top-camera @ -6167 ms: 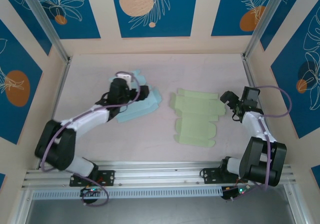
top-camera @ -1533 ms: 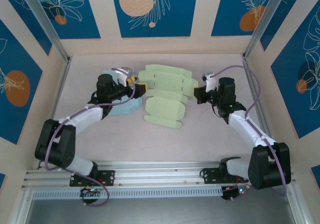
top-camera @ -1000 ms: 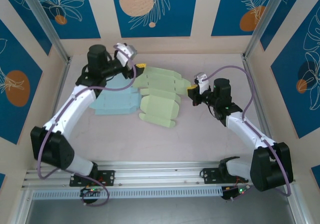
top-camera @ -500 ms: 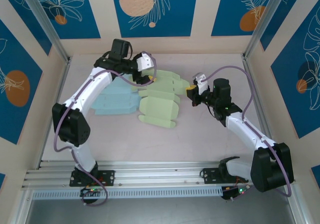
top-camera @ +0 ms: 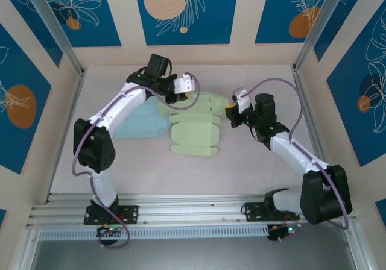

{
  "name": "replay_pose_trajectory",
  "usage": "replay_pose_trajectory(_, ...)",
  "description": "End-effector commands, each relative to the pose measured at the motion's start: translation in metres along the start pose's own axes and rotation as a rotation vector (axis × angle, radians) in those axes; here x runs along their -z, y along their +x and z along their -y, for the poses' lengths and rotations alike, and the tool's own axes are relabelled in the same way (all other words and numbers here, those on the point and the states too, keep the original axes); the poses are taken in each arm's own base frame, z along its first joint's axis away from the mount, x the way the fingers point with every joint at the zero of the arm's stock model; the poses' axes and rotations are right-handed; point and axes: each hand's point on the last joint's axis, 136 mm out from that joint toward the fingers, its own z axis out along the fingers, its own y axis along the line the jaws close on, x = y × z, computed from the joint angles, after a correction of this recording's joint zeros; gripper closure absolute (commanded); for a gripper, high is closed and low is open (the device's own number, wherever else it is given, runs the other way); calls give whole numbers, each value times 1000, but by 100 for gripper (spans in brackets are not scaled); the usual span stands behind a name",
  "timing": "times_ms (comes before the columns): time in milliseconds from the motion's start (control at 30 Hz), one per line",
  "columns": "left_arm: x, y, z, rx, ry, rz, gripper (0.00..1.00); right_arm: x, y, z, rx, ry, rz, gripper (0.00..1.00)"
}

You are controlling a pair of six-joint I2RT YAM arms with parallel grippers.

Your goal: Fold the paper box

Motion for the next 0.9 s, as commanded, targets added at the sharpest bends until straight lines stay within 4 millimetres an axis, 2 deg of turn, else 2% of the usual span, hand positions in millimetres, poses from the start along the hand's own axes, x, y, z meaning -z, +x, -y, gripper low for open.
replay_pose_trajectory(0, 1, -10, 2, -31, -81, 3, 91, 1, -9, 16, -42, 74, 4, 100)
replay_pose_trajectory(67, -4, -11, 6, -38, -116, 1, 96, 0, -3, 24, -85, 114, -18, 100)
replay_pose_trajectory(167, -13, -12, 14, -33, -173, 9, 97, 2, 11, 36, -165, 192, -67, 99)
replay_pose_trajectory(300, -25, -6, 18, -58, -286, -30, 97, 14, 32, 55, -317, 320, -153, 76)
replay_pose_trajectory(367, -31, -4, 20, -96, -340, -55, 97, 24, 35, 58, -382, 355, -176, 65)
replay_pose_trajectory(500, -42, 3, 17, -198, -464, -136, 98, 51, 19, 55, -496, 387, -171, 49)
replay_pose_trajectory(600, -49, 1, 15, -288, -550, -177, 98, 68, -1, 45, -572, 361, -141, 43)
replay_pose_trajectory(733, -53, -10, 15, -322, -586, -153, 97, 63, -22, 19, -673, 204, -121, 37)
replay_pose_trajectory(867, -55, -14, 17, -326, -583, -137, 97, 47, -31, 7, -732, 111, -149, 35)
